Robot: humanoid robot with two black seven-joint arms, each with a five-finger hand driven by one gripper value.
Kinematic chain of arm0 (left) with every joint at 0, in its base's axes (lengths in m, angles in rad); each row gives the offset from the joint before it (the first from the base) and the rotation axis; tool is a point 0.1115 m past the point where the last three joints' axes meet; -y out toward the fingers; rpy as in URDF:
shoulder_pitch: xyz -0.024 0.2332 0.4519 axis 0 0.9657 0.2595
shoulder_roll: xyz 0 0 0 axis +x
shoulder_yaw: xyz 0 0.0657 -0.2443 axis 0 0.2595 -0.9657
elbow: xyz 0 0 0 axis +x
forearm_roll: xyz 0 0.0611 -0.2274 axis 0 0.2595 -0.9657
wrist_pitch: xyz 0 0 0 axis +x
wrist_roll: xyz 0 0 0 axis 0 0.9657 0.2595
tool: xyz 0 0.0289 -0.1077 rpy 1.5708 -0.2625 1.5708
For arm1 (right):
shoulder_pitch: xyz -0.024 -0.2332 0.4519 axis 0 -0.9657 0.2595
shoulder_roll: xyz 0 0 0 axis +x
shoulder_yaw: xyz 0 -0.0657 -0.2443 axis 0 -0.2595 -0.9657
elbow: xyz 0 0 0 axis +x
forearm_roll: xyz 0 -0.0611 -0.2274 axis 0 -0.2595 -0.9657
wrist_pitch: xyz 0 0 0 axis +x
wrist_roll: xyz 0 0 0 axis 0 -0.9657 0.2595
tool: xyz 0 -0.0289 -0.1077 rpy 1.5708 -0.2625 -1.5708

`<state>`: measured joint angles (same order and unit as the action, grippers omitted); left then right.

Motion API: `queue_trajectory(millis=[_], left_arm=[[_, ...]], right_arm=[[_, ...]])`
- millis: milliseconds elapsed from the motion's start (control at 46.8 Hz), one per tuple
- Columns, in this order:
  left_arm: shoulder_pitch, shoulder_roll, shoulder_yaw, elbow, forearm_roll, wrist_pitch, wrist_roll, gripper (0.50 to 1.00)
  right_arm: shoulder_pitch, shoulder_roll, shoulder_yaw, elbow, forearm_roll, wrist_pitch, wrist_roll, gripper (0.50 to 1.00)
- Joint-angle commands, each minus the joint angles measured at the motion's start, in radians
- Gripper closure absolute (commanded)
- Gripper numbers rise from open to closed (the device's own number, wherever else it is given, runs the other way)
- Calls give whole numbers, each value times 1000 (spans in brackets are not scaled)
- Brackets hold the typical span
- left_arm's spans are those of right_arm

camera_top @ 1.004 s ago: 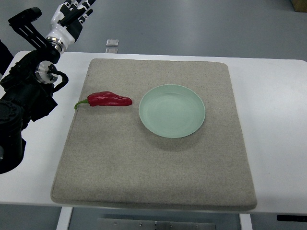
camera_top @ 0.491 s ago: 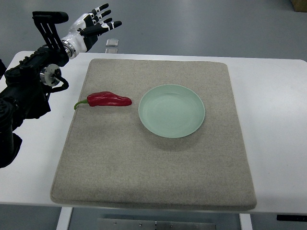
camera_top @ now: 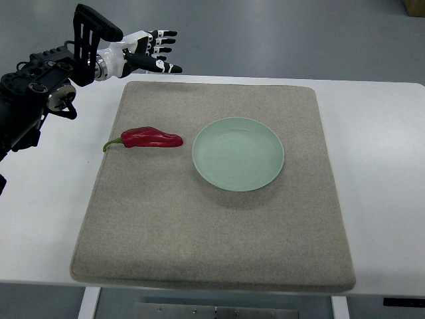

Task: Place red pepper on plate with left hand
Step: 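Swing the left hand over the red pepper, fingers pointing down, then lower the left hand onto the red pepper and close fingers around it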

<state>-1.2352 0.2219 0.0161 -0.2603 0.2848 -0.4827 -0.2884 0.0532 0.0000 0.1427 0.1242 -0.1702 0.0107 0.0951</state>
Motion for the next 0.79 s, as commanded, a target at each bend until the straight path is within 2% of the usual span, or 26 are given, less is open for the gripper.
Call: queue_trajectory(millis=[0, 149, 299, 363, 534, 769], left_arm=[[-19, 51, 18, -75, 92, -4, 0, 508], [-50, 140, 28, -221, 252, -14, -1, 508], [-89, 247, 28, -394, 425, -83, 0, 508], [-101, 277, 28, -441, 494, -89, -1, 508], [-118, 312, 28, -505, 631, -112, -1, 508], [-136, 324, 27, -522, 767, -128, 0, 508]], right_arm=[[1, 0, 0, 0, 0, 0, 0, 568], [1, 0, 0, 0, 0, 0, 1, 568], [-1, 0, 0, 0, 0, 0, 1, 568], [-1, 0, 0, 0, 0, 0, 0, 568], [-1, 0, 0, 0, 0, 0, 0, 568], [-1, 0, 0, 0, 0, 0, 0, 568]])
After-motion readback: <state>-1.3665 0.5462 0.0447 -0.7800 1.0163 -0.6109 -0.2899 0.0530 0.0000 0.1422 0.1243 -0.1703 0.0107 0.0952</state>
